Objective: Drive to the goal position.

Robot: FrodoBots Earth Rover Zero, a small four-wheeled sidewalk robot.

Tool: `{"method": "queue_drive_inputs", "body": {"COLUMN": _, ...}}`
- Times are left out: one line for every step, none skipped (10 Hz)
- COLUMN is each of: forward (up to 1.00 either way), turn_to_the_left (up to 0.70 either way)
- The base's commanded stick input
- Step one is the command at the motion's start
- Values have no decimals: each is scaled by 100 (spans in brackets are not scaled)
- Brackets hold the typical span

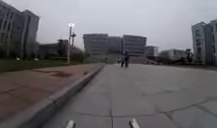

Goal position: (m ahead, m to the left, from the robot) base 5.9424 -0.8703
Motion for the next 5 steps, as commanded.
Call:
{"method": "queue_drive_inputs", "body": {"forward": 70, "turn_to_the_left": -2}}
{"method": "queue_drive_inputs", "body": {"forward": 70, "turn_to_the_left": -2}}
{"method": "queue_drive_inputs", "body": {"forward": 70, "turn_to_the_left": -2}}
{"method": "queue_drive_inputs", "body": {"forward": 70, "turn_to_the_left": -2}}
{"method": "queue_drive_inputs", "body": {"forward": 70, "turn_to_the_left": -2}}
